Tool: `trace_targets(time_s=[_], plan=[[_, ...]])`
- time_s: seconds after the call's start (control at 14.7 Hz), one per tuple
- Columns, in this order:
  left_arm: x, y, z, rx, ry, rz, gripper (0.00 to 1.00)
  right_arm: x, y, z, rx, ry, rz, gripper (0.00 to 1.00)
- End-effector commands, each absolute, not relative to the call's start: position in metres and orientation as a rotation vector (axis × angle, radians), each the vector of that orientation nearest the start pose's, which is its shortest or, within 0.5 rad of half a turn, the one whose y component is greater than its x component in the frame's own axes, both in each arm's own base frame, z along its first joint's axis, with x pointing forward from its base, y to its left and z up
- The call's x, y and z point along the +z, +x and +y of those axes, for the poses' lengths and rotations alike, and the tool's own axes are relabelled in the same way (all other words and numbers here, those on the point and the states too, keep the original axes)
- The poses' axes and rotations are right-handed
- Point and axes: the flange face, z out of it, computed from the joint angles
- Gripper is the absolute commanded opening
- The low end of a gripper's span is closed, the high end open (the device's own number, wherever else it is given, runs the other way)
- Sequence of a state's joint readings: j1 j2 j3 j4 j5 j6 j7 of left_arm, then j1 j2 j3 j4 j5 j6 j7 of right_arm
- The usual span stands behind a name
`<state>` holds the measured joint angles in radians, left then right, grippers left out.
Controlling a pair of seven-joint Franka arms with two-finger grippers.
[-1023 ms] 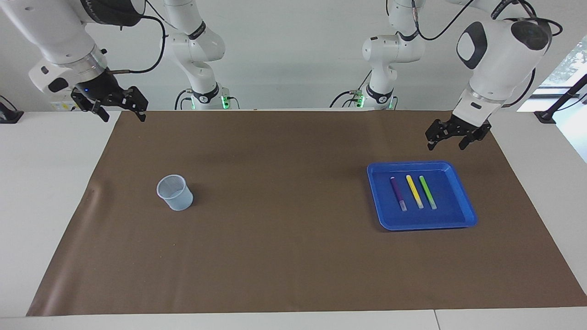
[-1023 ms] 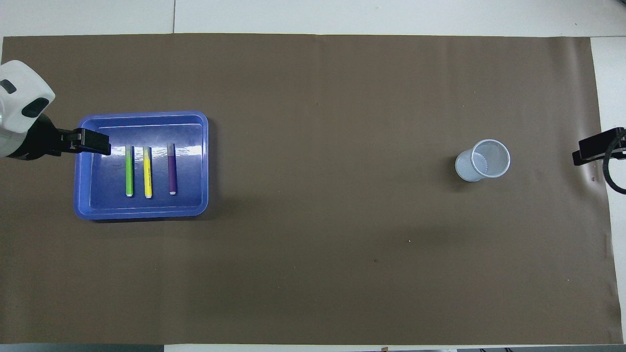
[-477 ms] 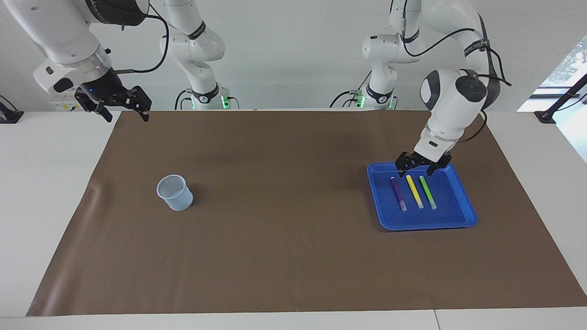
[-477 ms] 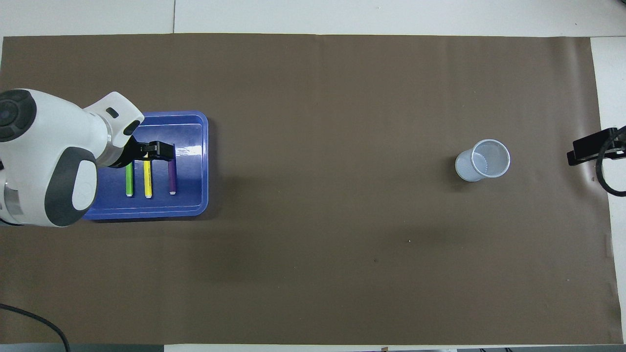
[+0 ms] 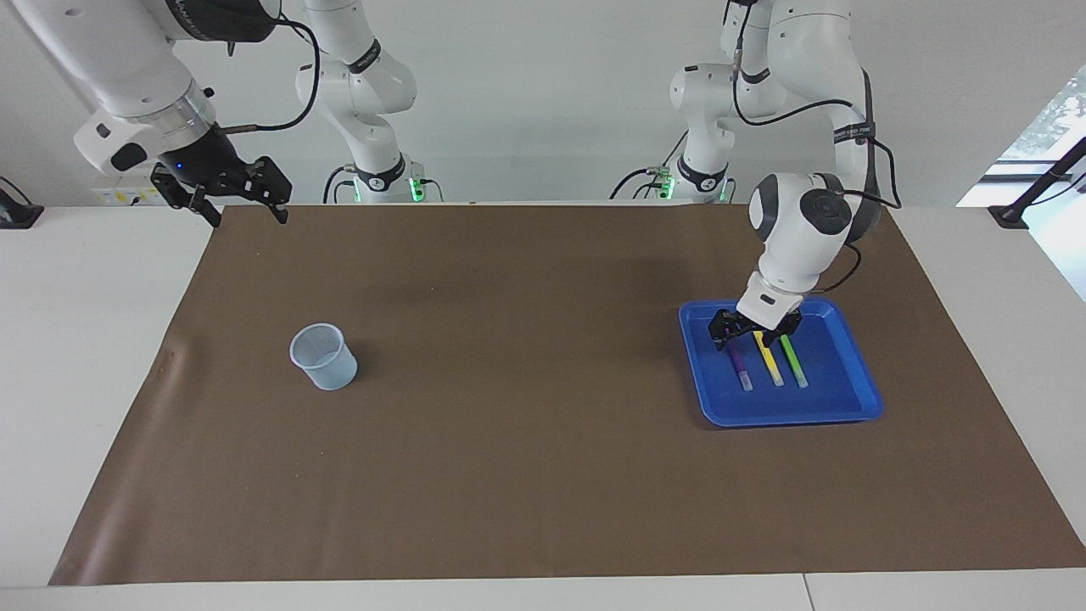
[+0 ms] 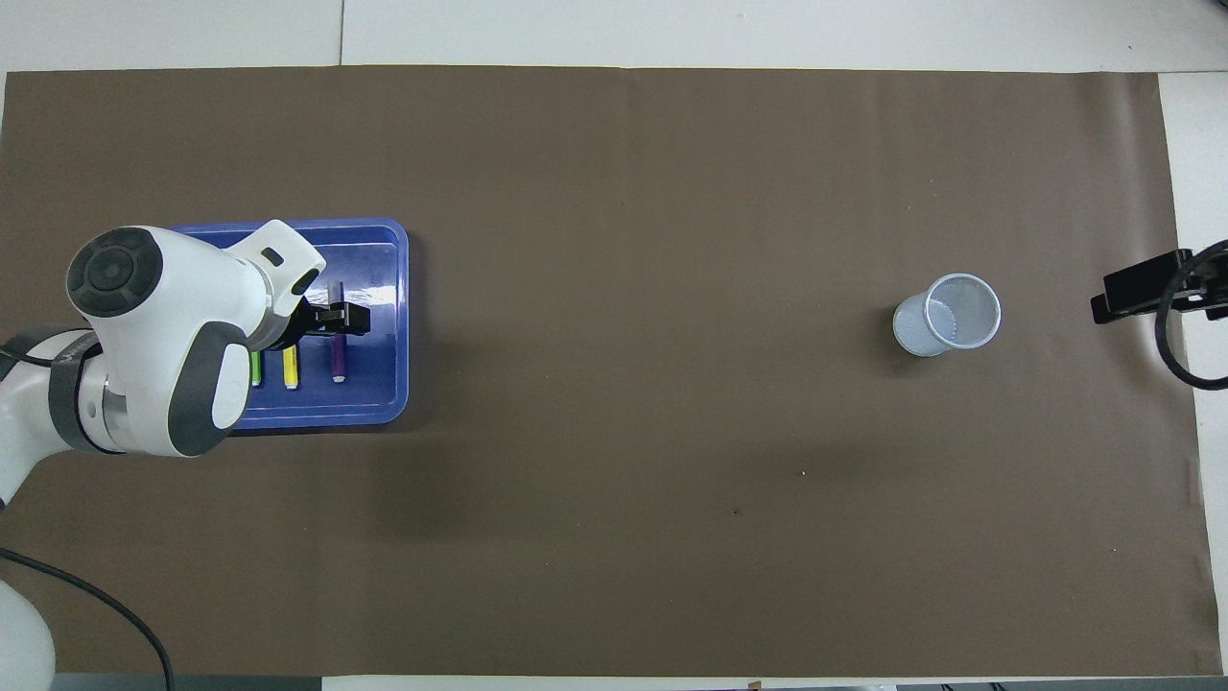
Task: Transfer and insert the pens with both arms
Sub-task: 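Grasp the purple pen in the tray with the left gripper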
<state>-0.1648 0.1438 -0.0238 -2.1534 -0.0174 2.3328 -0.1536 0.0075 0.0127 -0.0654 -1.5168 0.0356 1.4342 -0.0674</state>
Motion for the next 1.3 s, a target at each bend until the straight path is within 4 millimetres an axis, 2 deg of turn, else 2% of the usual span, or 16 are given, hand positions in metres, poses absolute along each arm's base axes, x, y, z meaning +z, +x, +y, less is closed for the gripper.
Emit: trace_targets(time_s=[0.0,0.2,0.34,0.75,0.82,0.89,0.95,1.02,1.23], plan=[[0.327,0.546,-0.101,-0.083,-3.150,0.034,0.92,0.635,0.543,-0.023,0.119,-3.082,0.007,1.00],[0.316,0.546,-0.105,-0.071,-3.149,0.046,0.86,0.634,0.543,-0.023,0.116,-3.082,0.003,1.00],[0.313,0.545,-0.104,-0.064,-3.149,0.046,0.69,0.633,0.544,-0.021,0.119,-3.082,0.000,1.00],[0.300,0.546,-0.103,-0.059,-3.149,0.044,0.67,0.634,0.543,-0.021,0.102,-3.083,0.006,1.00],[0.295,0.546,-0.103,-0.047,-3.148,0.044,0.61,0.634,0.543,-0.020,0.103,-3.083,0.003,1.00],[0.295,0.546,-0.103,-0.047,-3.148,0.044,0.42,0.634,0.543,-0.018,0.098,-3.084,-0.001,1.00],[0.296,0.547,-0.103,-0.050,-3.148,0.044,0.09,0.635,0.545,-0.017,0.072,-3.085,-0.003,1.00],[0.297,0.548,-0.104,-0.054,-3.149,0.042,0.00,0.636,0.547,-0.019,0.051,-3.086,0.000,1.00],[0.303,0.550,-0.101,-0.062,-3.149,0.034,0.00,0.635,0.547,-0.019,0.051,-3.086,0.000,1.00]])
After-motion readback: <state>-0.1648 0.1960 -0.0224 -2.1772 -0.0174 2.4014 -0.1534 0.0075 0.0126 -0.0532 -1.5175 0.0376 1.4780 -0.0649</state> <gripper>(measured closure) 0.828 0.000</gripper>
